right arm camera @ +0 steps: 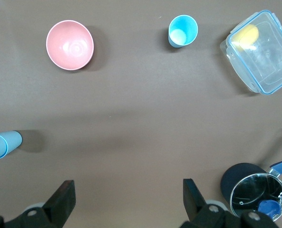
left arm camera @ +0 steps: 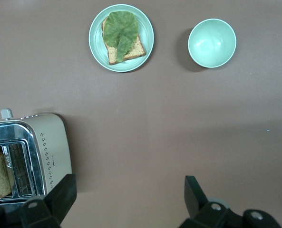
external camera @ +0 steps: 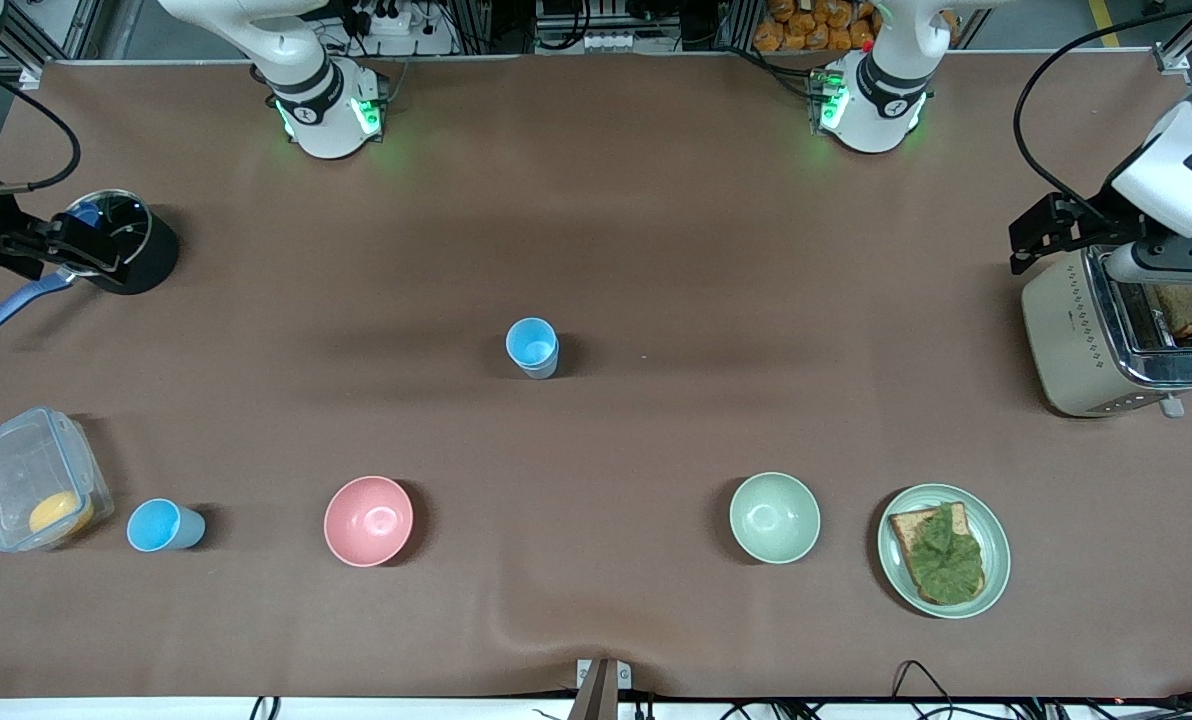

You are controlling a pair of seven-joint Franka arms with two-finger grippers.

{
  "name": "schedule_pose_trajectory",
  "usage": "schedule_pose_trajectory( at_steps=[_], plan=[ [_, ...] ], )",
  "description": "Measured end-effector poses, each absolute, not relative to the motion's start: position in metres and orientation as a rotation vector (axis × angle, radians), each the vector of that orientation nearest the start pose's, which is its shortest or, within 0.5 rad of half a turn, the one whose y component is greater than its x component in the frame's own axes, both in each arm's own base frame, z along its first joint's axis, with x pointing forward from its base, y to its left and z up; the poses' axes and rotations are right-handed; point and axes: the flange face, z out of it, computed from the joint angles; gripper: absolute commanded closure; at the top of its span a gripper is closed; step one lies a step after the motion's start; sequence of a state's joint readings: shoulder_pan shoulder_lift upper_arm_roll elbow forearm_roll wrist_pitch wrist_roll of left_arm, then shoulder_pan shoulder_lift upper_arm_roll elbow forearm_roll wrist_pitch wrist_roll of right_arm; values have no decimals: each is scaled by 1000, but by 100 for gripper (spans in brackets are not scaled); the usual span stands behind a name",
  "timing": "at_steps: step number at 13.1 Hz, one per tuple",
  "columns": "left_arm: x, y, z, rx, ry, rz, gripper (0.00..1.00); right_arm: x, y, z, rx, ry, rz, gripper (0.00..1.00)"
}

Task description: Stack blue cups with both arms

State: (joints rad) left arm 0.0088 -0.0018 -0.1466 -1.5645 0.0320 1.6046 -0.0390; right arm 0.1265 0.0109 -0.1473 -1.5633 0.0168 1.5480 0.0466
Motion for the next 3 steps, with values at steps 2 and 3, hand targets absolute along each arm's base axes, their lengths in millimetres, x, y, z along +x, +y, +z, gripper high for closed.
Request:
schedule_pose_trajectory(
  at_steps=[2,3],
  plan=[
    [553,-76,631,-3108,162,-69,0,555,-9,620,-3125,105,41,0],
    [553,-76,631,-3108,162,-68,0,555,-9,620,-3125,105,41,0]
  ],
)
